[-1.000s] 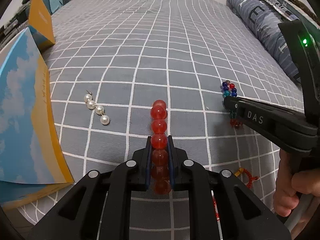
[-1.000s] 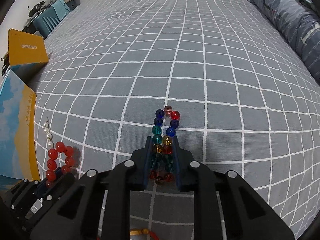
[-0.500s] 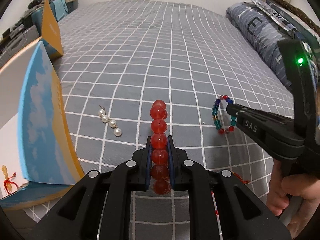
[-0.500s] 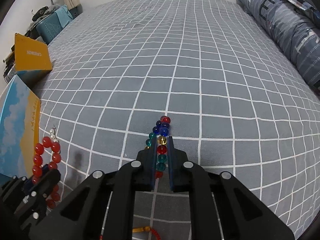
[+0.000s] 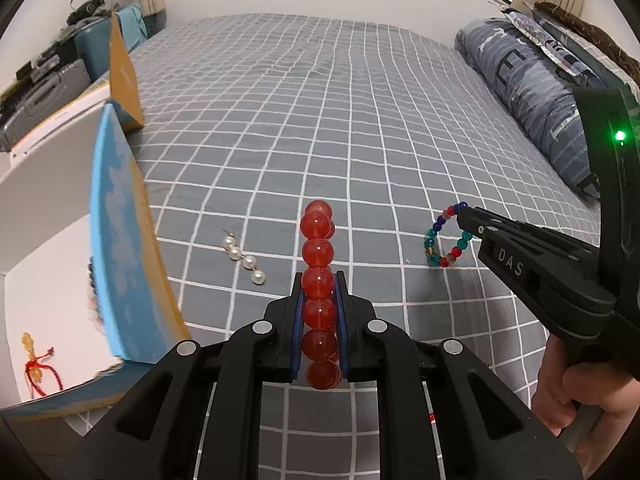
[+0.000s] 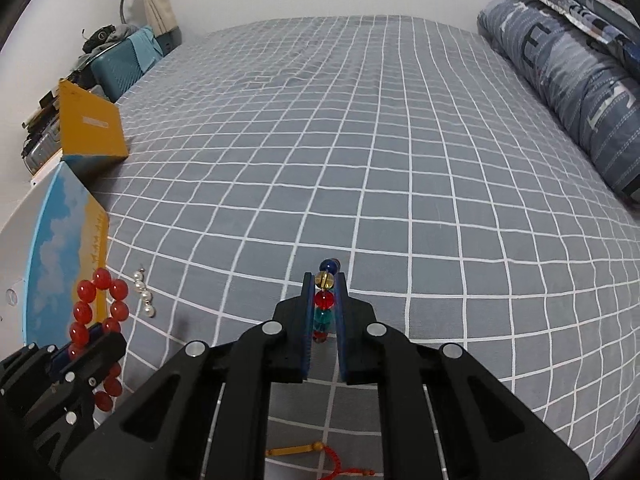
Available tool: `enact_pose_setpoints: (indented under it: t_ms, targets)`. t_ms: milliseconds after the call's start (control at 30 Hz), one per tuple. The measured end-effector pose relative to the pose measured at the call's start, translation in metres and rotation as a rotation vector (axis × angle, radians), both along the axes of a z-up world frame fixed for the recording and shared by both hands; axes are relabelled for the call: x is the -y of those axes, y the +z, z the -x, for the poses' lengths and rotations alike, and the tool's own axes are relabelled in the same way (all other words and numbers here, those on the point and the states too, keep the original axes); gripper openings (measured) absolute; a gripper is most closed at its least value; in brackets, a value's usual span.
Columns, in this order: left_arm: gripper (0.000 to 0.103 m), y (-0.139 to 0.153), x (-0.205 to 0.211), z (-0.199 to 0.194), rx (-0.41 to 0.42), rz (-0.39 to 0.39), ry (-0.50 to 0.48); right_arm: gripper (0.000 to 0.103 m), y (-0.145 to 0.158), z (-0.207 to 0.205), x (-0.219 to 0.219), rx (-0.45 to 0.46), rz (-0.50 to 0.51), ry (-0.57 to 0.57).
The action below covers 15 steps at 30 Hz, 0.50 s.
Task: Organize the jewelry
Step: 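Lift and carry the red bead and multicolour bracelets with both tools over the box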
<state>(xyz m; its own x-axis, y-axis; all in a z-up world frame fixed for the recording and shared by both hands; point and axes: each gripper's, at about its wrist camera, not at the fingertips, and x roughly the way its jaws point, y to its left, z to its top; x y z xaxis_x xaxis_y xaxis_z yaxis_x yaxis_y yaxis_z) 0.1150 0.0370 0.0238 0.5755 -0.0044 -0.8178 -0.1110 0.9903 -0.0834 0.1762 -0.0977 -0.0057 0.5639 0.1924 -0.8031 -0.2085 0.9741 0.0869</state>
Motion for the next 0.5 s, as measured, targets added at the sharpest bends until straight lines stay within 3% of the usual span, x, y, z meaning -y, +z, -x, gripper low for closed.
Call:
enact_pose_setpoints:
  t_ms: [500]
  targets:
    - [0.013,0.041,-0.017,0.026,0.053,-0.007,0.034,0.009,0.042,0.028,-0.018,0.072,0.015,0.023]
